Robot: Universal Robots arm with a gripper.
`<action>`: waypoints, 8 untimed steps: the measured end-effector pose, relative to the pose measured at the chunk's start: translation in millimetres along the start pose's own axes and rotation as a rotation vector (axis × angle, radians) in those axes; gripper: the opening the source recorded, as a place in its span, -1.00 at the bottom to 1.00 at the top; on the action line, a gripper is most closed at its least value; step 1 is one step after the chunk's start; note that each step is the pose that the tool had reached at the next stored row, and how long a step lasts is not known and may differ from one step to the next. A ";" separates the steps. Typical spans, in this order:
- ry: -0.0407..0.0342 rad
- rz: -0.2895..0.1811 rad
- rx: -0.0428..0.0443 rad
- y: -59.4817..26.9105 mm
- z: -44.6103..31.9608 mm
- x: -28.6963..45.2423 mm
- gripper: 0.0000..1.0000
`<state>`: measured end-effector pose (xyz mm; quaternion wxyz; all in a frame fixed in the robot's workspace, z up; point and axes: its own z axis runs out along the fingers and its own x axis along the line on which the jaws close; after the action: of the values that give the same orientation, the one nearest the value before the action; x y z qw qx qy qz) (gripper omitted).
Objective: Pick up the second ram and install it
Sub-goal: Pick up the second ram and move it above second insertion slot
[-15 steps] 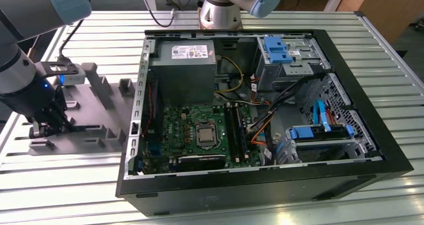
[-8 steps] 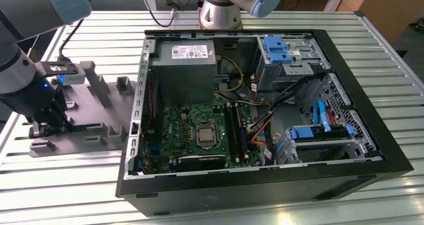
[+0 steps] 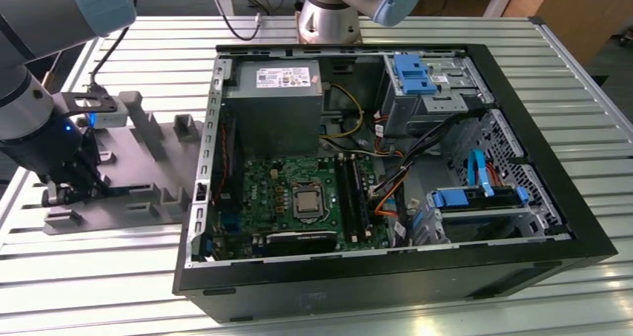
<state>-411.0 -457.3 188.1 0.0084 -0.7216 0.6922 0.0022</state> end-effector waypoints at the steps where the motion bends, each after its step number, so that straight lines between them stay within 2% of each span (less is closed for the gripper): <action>1: 0.0000 0.000 0.0000 0.0 0.0 0.0 -0.72; 8: 0.0000 0.005 0.0002 0.0 -1.1 0.0 -0.72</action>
<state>-410.9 -457.3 189.2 0.0085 -0.7198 0.6941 0.0021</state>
